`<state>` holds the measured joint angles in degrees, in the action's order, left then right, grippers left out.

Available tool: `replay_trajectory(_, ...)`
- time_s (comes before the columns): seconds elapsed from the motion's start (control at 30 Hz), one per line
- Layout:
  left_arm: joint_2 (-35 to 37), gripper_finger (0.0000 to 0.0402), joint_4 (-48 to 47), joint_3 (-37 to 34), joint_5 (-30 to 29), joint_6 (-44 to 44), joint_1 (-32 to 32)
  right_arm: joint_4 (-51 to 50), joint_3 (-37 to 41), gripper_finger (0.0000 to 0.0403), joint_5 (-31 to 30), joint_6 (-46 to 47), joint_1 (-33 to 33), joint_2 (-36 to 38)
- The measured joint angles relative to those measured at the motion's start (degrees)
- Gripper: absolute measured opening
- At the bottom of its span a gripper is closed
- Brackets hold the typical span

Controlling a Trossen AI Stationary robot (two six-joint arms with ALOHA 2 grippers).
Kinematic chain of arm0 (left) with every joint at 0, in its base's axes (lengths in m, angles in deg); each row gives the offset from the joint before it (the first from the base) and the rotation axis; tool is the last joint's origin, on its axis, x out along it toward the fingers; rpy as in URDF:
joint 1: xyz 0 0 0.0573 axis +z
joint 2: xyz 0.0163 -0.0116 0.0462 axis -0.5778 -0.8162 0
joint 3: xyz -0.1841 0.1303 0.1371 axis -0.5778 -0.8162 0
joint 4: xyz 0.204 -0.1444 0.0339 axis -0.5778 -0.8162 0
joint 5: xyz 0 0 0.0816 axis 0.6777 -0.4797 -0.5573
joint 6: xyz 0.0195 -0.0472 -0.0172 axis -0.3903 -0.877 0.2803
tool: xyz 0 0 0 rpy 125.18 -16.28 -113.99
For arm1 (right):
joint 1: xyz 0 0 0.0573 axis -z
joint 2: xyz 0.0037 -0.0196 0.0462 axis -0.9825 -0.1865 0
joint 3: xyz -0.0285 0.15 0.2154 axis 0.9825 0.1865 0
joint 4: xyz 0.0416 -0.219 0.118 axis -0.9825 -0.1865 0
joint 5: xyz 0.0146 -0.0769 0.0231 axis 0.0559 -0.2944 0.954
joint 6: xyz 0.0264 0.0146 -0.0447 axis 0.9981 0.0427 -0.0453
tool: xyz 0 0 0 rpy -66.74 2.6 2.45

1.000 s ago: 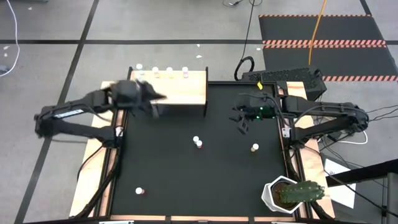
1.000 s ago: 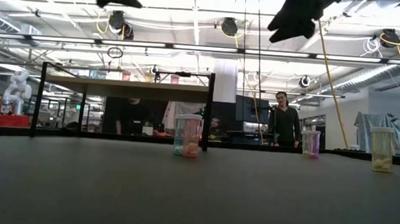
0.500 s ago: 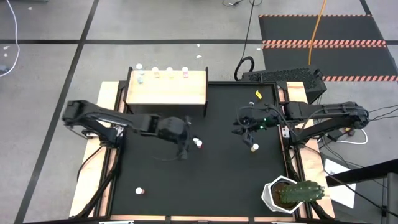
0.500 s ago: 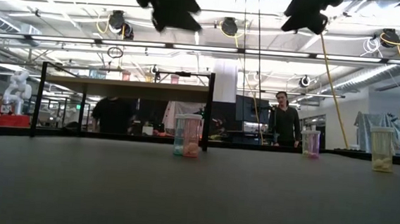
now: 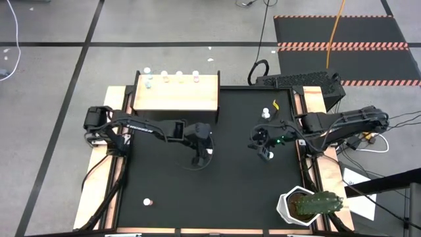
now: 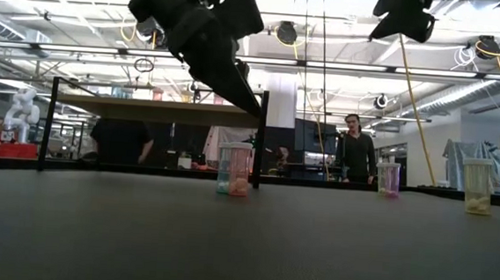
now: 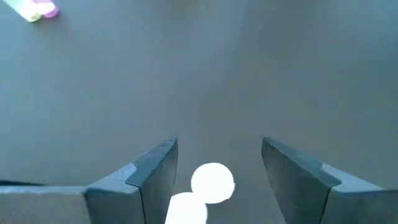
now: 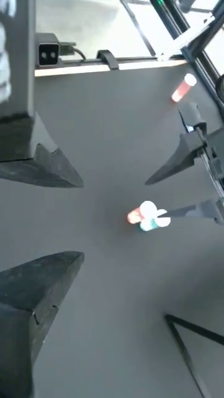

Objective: Pick and place medicine bottles onto shelf by color
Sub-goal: Put the top red pill bottle on the shelf aligned with the red pill bottle

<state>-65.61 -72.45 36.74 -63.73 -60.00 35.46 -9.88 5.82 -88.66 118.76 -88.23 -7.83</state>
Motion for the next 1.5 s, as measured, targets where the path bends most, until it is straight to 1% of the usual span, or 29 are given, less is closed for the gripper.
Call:
replay_trajectory(0.17, -0.12, 0.0232, -0.03, 0.36, 1.06, 0.86, 2.16, 0.57, 0.02, 0.0171, -1.99, 0.8, -0.54, 0.0)
replay_trajectory(0.27, -2.98, 0.0232, -0.96, 3.8, 1.42, 1.39, 2.18, 1.34, 0.02, 0.0171, -2.75, 0.74, -0.47, 0.0)
replay_trajectory(0.4, -8.52, 0.0232, -11.47, 13.34, 1.32, 3.93, 1.15, 1.74, 0.04, 0.0171, -3.33, 0.86, -0.43, 0.0)
replay_trajectory(0.47, -10.44, 0.0232, -17.77, 16.82, 1.23, 4.15, 0.93, 1.82, 0.04, 0.0171, -3.33, 1.64, -0.43, 0.02)
replay_trajectory(0.53, -11.6, 0.0232, -20.12, 18.88, 1.2, 4.63, 0.96, 1.7, 0.04, 0.0171, -3.33, 2.04, -0.49, 0.0)
replay_trajectory(0.73, -12.13, 0.0232, -26.05, 18.48, 1.07, 7.45, 1.04, 1.77, 0.04, 0.0171, -3.34, 2.09, -0.5, 0.02)
replay_trajectory(0.87, -12.13, 0.0232, -27.64, 17.84, 1.08, 9.14, 1.02, 1.77, 0.04, 0.0171, -3.35, 1.87, -0.5, 0.02)
replay_trajectory(1.17, -12.57, 0.0232, -25.66, 17.84, 1.01, 10.29, 0.8, 1.79, 0.04, 0.0171, -3.35, 1.13, -0.5, 0.02)
replay_trajectory(1.33, -13.53, 0.0232, -25.03, 17.79, 0.92, 13.7, 0.5, 1.81, 0.04, 0.0171, -3.33, 1.2, -0.5, 0.01)
replay_trajectory(1.5, -13.62, 0.0232, -25.4, 17.77, 0.92, 14.18, 0.45, 1.95, 0.04, 0.0171, -3.17, 1.8, -0.5, 0.0)
